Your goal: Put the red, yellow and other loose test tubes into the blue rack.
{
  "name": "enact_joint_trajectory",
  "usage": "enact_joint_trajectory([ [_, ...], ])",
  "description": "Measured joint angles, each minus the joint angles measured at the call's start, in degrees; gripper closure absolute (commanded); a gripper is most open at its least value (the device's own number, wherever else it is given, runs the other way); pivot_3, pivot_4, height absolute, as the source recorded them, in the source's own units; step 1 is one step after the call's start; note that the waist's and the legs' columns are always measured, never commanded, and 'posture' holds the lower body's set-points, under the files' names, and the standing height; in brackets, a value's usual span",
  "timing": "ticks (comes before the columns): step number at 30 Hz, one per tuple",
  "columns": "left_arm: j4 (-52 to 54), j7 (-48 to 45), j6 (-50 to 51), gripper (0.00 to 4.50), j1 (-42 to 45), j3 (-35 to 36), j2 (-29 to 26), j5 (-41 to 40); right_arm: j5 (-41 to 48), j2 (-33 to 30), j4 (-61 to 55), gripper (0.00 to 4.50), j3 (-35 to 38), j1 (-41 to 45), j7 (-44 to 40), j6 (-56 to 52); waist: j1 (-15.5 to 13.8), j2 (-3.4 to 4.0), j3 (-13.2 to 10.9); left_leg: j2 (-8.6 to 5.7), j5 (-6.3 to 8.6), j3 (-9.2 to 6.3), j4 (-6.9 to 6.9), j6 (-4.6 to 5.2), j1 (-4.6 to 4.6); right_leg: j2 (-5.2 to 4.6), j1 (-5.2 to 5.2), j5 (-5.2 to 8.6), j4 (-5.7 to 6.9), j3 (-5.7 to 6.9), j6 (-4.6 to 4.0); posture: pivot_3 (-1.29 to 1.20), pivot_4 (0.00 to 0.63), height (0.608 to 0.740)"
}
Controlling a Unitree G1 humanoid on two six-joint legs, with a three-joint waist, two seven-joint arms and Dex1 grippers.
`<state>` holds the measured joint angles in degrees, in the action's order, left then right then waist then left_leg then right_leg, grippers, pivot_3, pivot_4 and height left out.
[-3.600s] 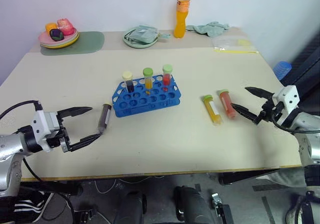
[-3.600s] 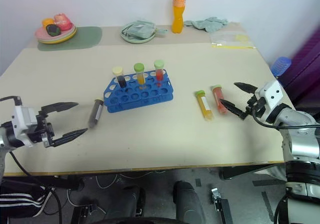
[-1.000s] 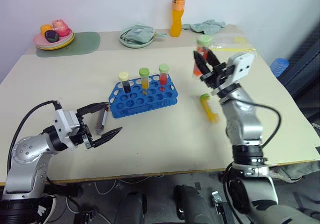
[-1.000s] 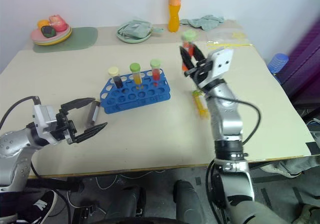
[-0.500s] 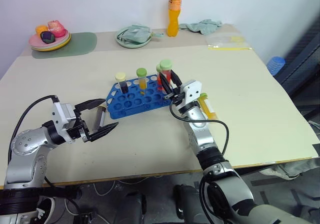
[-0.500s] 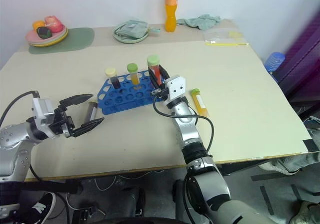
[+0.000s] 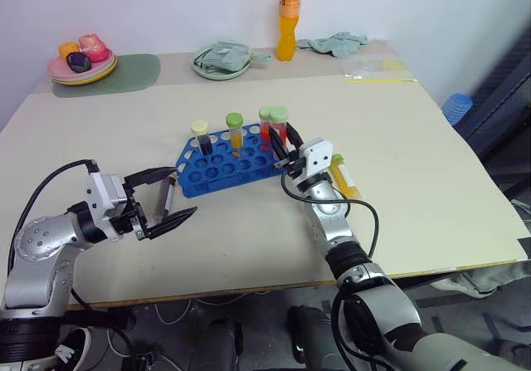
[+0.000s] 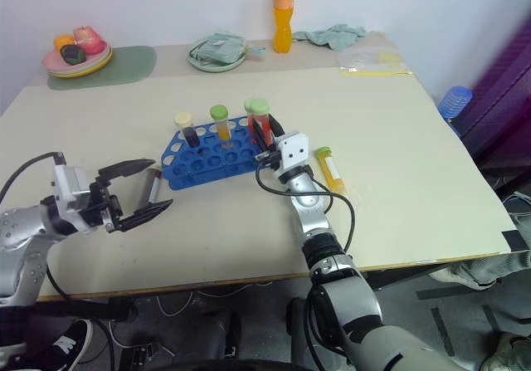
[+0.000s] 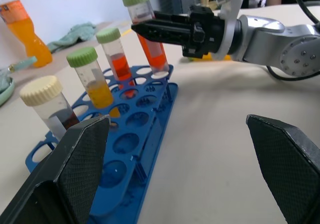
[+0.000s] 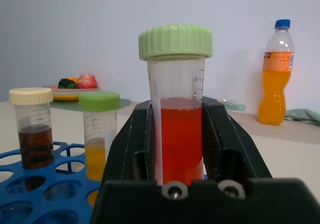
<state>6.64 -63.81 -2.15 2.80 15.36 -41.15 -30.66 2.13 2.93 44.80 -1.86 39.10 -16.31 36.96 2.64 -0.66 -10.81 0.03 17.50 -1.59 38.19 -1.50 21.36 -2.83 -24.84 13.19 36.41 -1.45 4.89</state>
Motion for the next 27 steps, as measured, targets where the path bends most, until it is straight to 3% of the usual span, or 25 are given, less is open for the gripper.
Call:
enact_joint_trajectory([
  [12, 1.0, 0.3, 0.6, 0.00, -1.0, 1.3, -0.4, 0.0, 0.5, 1.1, 1.7, 3.73, 0.1, 0.8, -1.2, -1.9, 0.1, 0.01, 0.0, 0.02, 0.00, 0.00, 0.00, 0.00, 0.00, 0.01, -0.01, 0.00, 0.00, 0.00, 0.00, 0.00, 0.150, 0.740],
  [19, 2.0, 0.8, 0.7, 0.00, -1.5, 1.3, -0.4, 0.0, 8.4, 1.5, 0.9, 0.13, 4.3, 1.2, -7.2, -9.8, 0.0, 0.01, 0.0, 0.03, 0.00, 0.00, 0.00, 0.00, 0.02, -0.02, -0.01, 0.00, -0.01, 0.00, 0.00, 0.00, 0.150, 0.740],
  [23, 2.7, 1.0, 0.7, 0.00, -2.3, 1.3, -0.4, 0.0, 7.7, -1.6, -8.5, 0.05, 3.0, -1.2, -7.6, -14.7, -0.1, 0.02, 0.0, 0.02, 0.00, -0.01, 0.00, 0.00, 0.03, -0.03, -0.03, 0.00, 0.00, 0.00, 0.00, 0.00, 0.150, 0.740],
  [27, 2.8, 1.6, 0.6, 0.00, -2.2, 1.3, -0.1, 0.0, 8.7, -5.3, -28.1, 0.05, 1.9, -8.3, -7.6, -26.5, -0.3, 0.02, 0.0, 0.00, 0.01, -0.04, -0.01, 0.00, 0.07, -0.07, -0.03, 0.00, -0.04, 0.01, 0.00, 0.00, 0.150, 0.740],
])
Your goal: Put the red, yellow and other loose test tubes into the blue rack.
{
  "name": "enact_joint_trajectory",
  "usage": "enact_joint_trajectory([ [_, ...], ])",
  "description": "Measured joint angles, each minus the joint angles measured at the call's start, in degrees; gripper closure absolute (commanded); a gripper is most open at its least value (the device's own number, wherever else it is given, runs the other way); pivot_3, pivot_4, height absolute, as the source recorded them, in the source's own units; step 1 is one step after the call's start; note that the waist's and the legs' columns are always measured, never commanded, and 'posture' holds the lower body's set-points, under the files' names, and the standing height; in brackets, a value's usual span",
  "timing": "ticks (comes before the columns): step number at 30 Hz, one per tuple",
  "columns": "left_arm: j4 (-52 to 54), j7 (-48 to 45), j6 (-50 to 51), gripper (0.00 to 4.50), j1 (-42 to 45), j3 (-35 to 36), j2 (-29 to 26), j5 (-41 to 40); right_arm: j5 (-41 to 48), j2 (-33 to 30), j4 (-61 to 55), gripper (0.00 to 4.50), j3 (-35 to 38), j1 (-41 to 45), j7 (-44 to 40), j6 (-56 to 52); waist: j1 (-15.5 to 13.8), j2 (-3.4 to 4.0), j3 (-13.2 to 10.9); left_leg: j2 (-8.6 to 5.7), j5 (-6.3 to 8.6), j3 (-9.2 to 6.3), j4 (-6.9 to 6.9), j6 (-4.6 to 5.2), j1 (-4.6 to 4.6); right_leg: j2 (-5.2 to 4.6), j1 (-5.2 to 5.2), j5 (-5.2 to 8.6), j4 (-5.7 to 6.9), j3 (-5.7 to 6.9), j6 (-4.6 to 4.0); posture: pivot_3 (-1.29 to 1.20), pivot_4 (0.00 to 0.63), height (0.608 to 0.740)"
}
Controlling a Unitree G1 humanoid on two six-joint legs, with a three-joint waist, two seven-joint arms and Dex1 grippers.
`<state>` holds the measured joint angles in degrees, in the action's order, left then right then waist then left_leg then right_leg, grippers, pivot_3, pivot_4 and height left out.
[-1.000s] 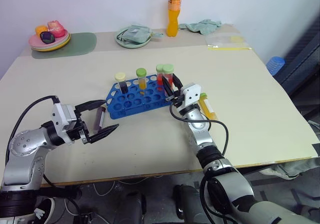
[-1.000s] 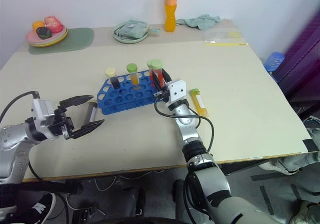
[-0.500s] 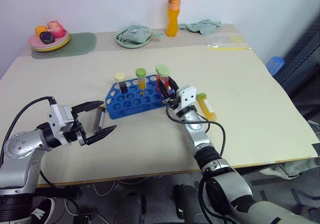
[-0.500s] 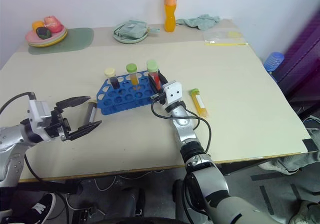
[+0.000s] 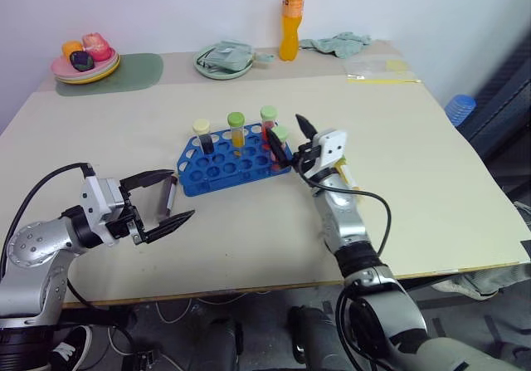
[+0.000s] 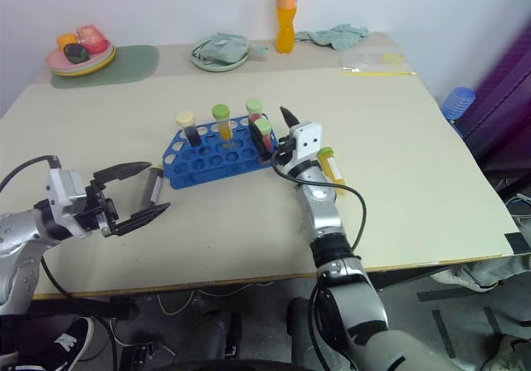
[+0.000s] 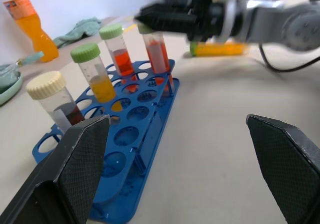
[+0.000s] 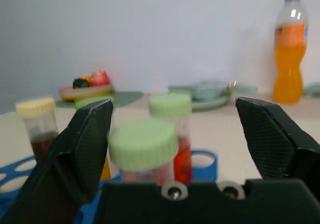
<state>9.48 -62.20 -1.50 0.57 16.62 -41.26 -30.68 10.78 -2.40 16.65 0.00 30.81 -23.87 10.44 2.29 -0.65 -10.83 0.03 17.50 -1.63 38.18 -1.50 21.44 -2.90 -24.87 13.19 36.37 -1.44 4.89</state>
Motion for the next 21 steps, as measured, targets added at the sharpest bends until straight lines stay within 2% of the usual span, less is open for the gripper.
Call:
enact_joint_trajectory([
  [4, 0.2, 0.3, -0.1, 0.00, 0.2, -0.1, 0.3, 0.1, 4.0, -7.0, -20.0, 0.05, -0.2, -6.8, 0.3, -18.1, 0.0, 0.00, 0.0, -0.01, 0.00, 0.01, 0.00, 0.00, -0.02, 0.01, 0.01, 0.00, 0.01, 0.00, 0.00, 0.00, 0.150, 0.740],
  [8, 0.1, 0.2, -0.2, 0.00, 0.9, -0.2, 0.7, 0.1, 7.0, -16.0, -31.6, 0.05, 1.4, -7.9, 1.6, -37.2, 0.1, -0.01, 0.0, -0.02, 0.00, 0.02, 0.03, 0.01, -0.05, 0.04, 0.04, 0.00, 0.01, 0.01, 0.00, 0.00, 0.150, 0.740],
  [13, -1.7, -0.5, -0.7, 0.00, 3.8, -0.8, 1.1, 0.2, 8.5, -30.5, -31.9, 0.05, 3.2, 0.5, 2.5, -66.7, -0.1, 0.01, 0.0, -0.14, 0.00, 0.02, 0.03, 0.02, -0.03, 0.08, 0.06, 0.01, -0.04, 0.02, -0.01, 0.00, 0.150, 0.740],
  [16, -3.1, -1.2, -1.6, 0.00, 4.9, -2.3, 2.0, 0.8, 10.2, -33.1, -30.3, 0.05, 3.4, 6.5, 1.5, -78.5, 0.3, 0.00, 0.0, -0.09, 0.03, 0.01, 0.00, 0.06, -0.04, 0.21, 0.06, 0.01, -0.06, 0.01, -0.02, 0.00, 0.150, 0.740],
  [21, -3.6, -0.6, -2.1, 0.00, 6.6, -4.0, 3.8, 1.5, 10.9, -36.5, -24.3, 0.05, -2.5, 16.3, -0.4, -94.2, 0.0, -0.01, 0.0, -0.08, 0.03, 0.00, 0.01, 0.08, 0.02, 0.14, 0.03, 0.01, -0.08, 0.02, -0.02, 0.00, 0.150, 0.740],
])
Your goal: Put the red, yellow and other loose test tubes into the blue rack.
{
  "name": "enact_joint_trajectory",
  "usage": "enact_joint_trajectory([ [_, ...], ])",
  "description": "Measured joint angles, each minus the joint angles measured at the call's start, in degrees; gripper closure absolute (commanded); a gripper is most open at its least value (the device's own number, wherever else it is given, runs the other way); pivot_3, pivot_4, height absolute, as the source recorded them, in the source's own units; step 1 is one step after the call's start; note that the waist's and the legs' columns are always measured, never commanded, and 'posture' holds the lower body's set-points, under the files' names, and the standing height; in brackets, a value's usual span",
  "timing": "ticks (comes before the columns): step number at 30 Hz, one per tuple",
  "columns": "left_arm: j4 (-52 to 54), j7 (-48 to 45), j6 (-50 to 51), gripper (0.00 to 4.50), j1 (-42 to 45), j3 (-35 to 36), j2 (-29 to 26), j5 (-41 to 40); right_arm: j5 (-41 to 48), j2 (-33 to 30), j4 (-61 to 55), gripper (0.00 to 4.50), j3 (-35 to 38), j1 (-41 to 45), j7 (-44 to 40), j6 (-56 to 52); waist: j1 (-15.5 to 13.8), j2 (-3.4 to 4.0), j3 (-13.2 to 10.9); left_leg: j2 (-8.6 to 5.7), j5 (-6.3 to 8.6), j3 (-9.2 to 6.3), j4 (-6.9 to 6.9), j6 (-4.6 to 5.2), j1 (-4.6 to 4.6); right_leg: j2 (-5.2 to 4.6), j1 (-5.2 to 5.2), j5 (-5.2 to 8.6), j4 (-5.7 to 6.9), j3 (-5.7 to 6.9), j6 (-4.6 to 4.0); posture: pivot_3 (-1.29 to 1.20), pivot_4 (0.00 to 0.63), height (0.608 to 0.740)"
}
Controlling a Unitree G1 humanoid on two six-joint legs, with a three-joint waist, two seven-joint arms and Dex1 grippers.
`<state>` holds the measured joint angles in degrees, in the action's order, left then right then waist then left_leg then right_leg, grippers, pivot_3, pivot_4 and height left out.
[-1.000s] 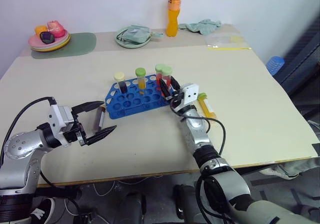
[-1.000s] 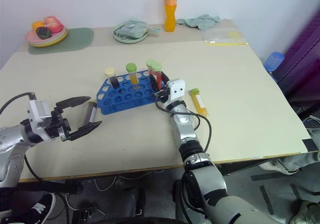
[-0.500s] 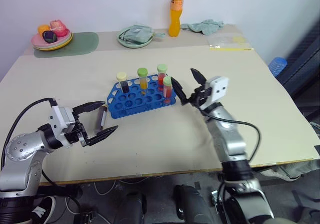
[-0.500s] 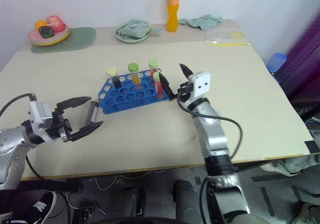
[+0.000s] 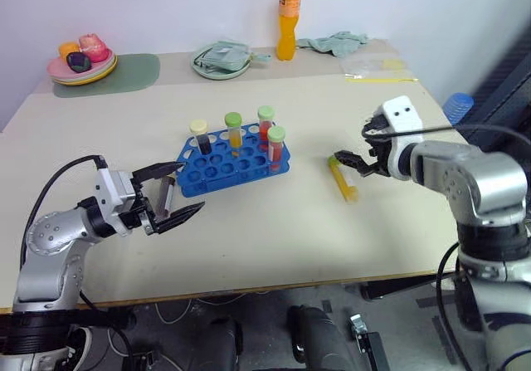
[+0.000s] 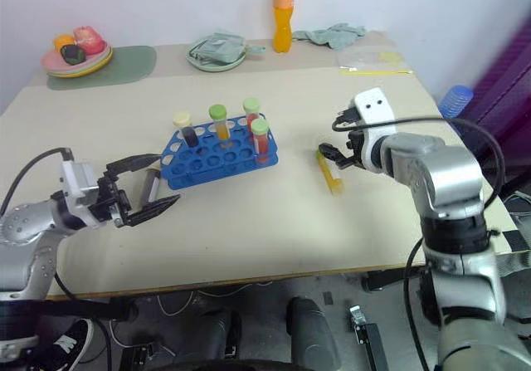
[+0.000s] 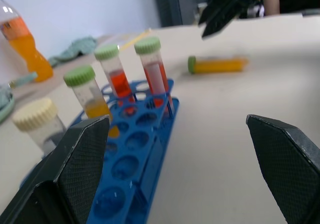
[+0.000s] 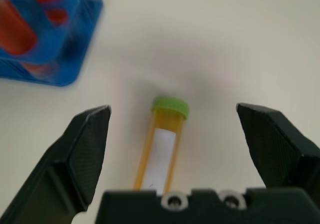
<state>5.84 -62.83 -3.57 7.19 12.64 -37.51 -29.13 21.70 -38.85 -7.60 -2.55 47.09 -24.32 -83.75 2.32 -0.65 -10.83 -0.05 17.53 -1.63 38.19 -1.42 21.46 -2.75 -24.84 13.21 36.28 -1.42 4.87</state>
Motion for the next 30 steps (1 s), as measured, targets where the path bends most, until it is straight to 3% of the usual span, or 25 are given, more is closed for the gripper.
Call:
enact_joint_trajectory([
  [4, 0.2, 0.9, -0.5, 0.00, -0.7, -0.2, 0.6, 0.4, 3.9, 0.2, 4.3, 0.05, -1.8, 3.5, -0.2, -7.5, -0.1, 0.00, 0.0, 0.02, 0.00, 0.01, 0.00, 0.01, 0.05, -0.05, 0.00, -0.01, -0.06, 0.00, 0.02, 0.00, 0.150, 0.740],
  [11, 3.7, 2.6, -0.7, 0.00, -4.5, -0.5, 1.6, 1.2, 13.1, 2.8, 20.5, 0.05, -4.7, 10.9, 6.9, -8.4, 0.1, 0.00, 0.0, 0.03, 0.01, 0.05, -0.01, 0.01, 0.05, -0.06, -0.03, -0.02, -0.05, 0.00, 0.03, 0.00, 0.150, 0.740],
  [16, 6.3, 4.1, -0.6, 0.00, -6.6, -0.2, 1.5, 1.2, 11.7, 4.7, 27.2, 0.05, -5.2, 14.1, 12.1, -8.4, 0.0, 0.00, 0.0, 0.04, 0.01, 0.04, -0.01, 0.01, 0.07, -0.08, -0.03, -0.01, -0.06, 0.00, 0.03, 0.00, 0.150, 0.740],
  [24, 7.9, 5.7, -0.4, 0.00, -9.0, 0.0, 1.5, 1.1, 9.5, 7.4, 29.4, 0.05, -6.5, 14.1, 13.9, -8.4, 0.1, 0.01, 0.0, 0.03, 0.01, 0.04, -0.01, 0.01, 0.07, -0.05, -0.04, -0.01, -0.06, 0.00, 0.03, 0.00, 0.150, 0.740],
  [27, 8.2, 6.0, -0.4, 0.00, -9.6, 0.0, 1.5, 1.1, 7.0, 8.1, 30.6, 0.80, -6.8, 14.1, 13.6, -8.3, 0.1, 0.01, 0.0, 0.03, 0.01, 0.05, -0.01, 0.01, 0.07, -0.05, -0.04, -0.01, -0.06, 0.00, 0.03, 0.00, 0.150, 0.740],
  [30, 8.4, 6.4, -0.5, 0.00, -10.2, 0.1, 1.5, 1.1, 4.8, 8.1, 30.9, 2.22, -7.6, 14.1, 12.6, -7.8, 0.1, 0.01, 0.0, 0.02, 0.01, 0.05, -0.01, 0.01, 0.07, -0.05, -0.04, -0.01, -0.06, 0.00, 0.03, 0.00, 0.150, 0.740],
])
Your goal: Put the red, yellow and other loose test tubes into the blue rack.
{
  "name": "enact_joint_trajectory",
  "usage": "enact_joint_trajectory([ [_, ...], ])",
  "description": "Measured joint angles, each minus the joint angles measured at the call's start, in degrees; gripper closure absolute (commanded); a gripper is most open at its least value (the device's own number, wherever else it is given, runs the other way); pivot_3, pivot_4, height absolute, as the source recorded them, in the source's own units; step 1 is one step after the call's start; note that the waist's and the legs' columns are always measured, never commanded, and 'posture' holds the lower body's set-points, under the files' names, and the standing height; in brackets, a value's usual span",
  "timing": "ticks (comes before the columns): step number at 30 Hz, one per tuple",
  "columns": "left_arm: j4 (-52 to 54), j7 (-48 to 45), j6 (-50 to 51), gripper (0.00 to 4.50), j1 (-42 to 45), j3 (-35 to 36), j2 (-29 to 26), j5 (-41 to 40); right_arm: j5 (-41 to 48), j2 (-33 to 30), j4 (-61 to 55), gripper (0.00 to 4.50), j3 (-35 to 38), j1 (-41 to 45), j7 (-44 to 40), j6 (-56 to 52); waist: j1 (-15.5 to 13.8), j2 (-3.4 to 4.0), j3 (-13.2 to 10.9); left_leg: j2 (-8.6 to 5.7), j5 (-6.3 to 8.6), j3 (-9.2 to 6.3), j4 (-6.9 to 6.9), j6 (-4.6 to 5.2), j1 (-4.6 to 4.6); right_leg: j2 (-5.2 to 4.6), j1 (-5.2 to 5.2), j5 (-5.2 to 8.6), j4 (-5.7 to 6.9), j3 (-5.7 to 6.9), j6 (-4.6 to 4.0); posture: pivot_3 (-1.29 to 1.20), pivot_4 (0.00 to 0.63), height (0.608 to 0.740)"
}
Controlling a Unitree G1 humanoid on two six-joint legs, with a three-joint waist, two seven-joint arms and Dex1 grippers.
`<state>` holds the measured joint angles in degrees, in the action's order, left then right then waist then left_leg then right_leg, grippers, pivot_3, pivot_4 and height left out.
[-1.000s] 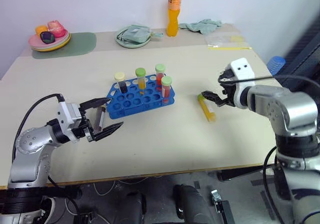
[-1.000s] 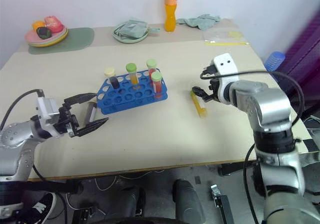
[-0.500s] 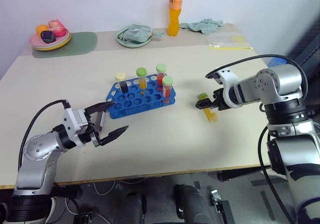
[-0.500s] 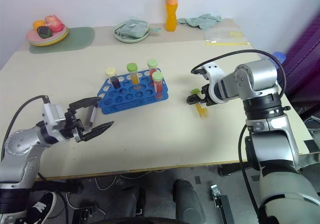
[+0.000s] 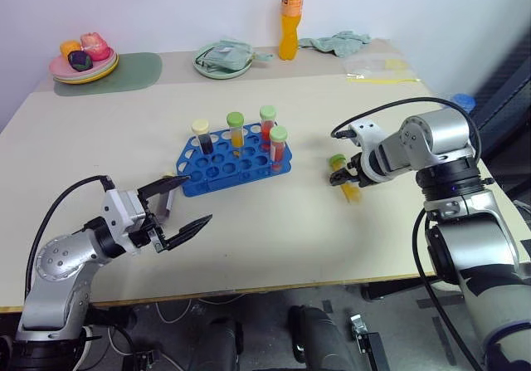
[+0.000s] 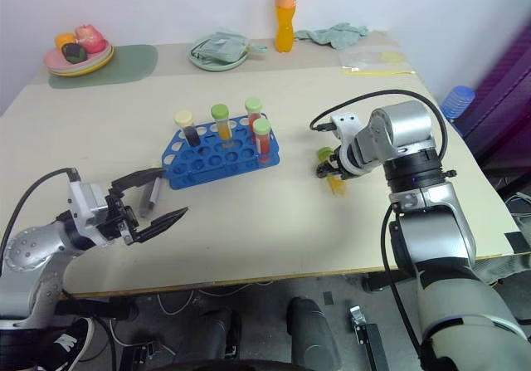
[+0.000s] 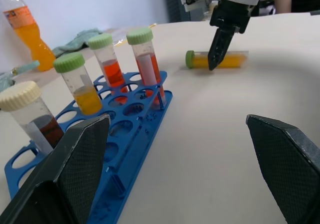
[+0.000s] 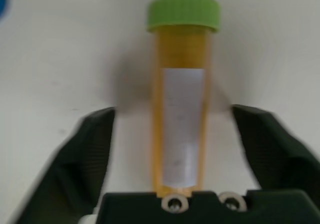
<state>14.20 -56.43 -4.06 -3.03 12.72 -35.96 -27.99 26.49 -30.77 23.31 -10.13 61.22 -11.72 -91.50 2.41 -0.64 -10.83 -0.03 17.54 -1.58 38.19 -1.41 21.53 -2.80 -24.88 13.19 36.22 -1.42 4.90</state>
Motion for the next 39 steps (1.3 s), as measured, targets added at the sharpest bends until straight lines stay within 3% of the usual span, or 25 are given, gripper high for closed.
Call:
enact_joint_trajectory([
  [3, 0.4, 0.3, 0.0, 0.00, -0.7, 0.1, 0.0, 0.0, -1.7, 0.3, 0.3, 3.65, -0.4, 0.0, -1.4, 1.1, 0.0, 0.00, 0.0, 0.00, 0.00, 0.00, 0.00, 0.00, -0.01, 0.01, 0.00, 0.00, 0.00, 0.00, 0.00, 0.00, 0.150, 0.740],
  [19, 0.1, -0.3, 0.0, 0.00, 1.6, 0.1, -0.2, 0.0, -5.4, 0.3, -7.4, 3.76, -0.1, -3.9, -5.5, 1.5, 0.0, 0.00, 0.0, -0.02, 0.00, -0.02, -0.01, 0.00, 0.00, 0.03, 0.00, 0.00, 0.00, 0.01, 0.00, 0.00, 0.150, 0.740],
  [26, 0.0, -0.7, 0.0, 0.00, 1.6, 0.1, -0.2, 0.0, -6.7, 3.9, -12.9, 3.76, 13.8, -6.5, -2.0, 7.2, 0.1, 0.00, 0.0, 0.00, 0.00, -0.01, -0.03, 0.00, -0.01, 0.07, -0.01, 0.00, 0.00, 0.00, 0.00, 0.00, 0.150, 0.740],
  [33, -0.4, -1.0, 0.2, 0.00, 2.4, 0.2, -1.4, -0.2, -1.3, 13.6, -34.5, 3.76, 23.0, -17.3, -7.8, 37.6, 0.0, 0.00, 0.0, 0.09, 0.00, -0.09, -0.08, 0.00, -0.01, 0.12, 0.00, 0.01, 0.00, 0.02, 0.00, 0.00, 0.150, 0.740],
  [39, -1.1, -1.3, 0.3, 0.00, 3.6, 0.3, -2.1, -0.3, -5.4, 20.6, -44.9, 3.76, 14.3, -27.5, -9.8, 59.9, 0.1, -0.02, 0.0, 0.08, 0.00, -0.05, -0.05, -0.01, -0.08, 0.04, 0.05, 0.01, 0.01, 0.00, 0.00, 0.00, 0.150, 0.740],
])
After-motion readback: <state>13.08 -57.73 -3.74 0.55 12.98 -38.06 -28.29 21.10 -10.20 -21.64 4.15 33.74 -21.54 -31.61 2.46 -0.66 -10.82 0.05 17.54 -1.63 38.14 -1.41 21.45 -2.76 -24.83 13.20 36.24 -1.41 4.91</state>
